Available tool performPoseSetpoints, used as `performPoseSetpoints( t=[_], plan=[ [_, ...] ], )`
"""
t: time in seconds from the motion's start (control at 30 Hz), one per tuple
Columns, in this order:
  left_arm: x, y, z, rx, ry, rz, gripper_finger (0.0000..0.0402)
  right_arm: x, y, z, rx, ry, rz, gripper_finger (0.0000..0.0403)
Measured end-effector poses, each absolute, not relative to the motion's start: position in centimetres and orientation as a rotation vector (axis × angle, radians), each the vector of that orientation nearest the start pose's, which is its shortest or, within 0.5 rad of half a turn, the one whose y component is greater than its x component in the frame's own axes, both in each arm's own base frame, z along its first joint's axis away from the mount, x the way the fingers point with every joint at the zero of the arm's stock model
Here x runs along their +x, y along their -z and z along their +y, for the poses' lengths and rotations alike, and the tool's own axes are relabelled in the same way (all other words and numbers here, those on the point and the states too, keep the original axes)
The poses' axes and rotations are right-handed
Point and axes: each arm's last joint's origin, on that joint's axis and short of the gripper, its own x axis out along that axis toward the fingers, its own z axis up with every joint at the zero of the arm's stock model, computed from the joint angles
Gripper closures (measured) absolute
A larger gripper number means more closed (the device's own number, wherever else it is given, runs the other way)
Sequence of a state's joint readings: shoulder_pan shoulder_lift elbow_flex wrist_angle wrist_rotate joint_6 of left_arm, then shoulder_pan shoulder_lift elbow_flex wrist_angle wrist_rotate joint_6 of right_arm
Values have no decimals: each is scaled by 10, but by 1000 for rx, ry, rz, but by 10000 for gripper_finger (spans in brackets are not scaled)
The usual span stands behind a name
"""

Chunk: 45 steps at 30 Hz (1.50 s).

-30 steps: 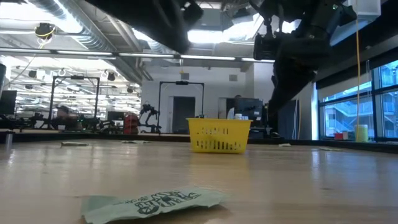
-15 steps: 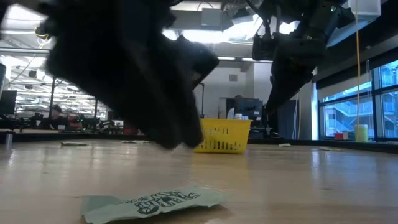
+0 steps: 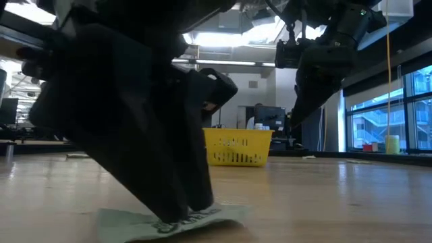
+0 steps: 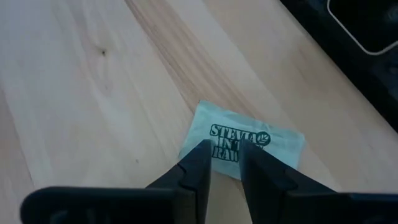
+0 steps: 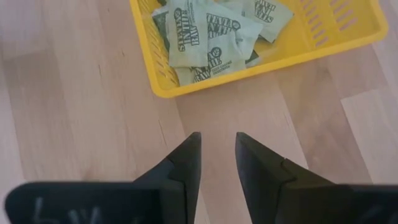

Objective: Pick and place Stevia / Truvia into bins
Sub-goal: Put the white stevia packet into the yellow bin

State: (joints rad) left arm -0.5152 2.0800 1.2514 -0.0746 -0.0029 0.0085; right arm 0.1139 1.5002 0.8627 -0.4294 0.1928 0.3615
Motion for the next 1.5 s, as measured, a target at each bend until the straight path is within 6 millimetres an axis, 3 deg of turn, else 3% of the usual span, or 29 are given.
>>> performPoseSetpoints(
  t=[0.43, 0.57, 0.73, 0.87, 1.03, 1.3, 1.5],
  plan=[
    [363, -108, -206, 184, 449, 935, 394, 279, -185, 26, 160, 258, 1027, 300],
    [361, -118, -197, 161, 459, 976, 396, 279, -185, 26, 160, 258, 1027, 300],
    [352, -153, -159, 116, 329, 1083, 398, 279, -185, 26, 161, 258, 1027, 300],
    [355, -200, -129, 71, 206, 953, 398, 277, -188, 26, 169, 257, 1018, 300],
    [360, -234, -84, 0, -4, 820, 397, 263, -211, 19, 276, 329, 1003, 300],
    [372, -232, -13, -61, -192, 808, 397, 225, -248, -9, 449, 484, 925, 300],
    [379, -214, 24, -65, -173, 855, 397, 213, -260, -19, 494, 525, 871, 300]
  ],
)
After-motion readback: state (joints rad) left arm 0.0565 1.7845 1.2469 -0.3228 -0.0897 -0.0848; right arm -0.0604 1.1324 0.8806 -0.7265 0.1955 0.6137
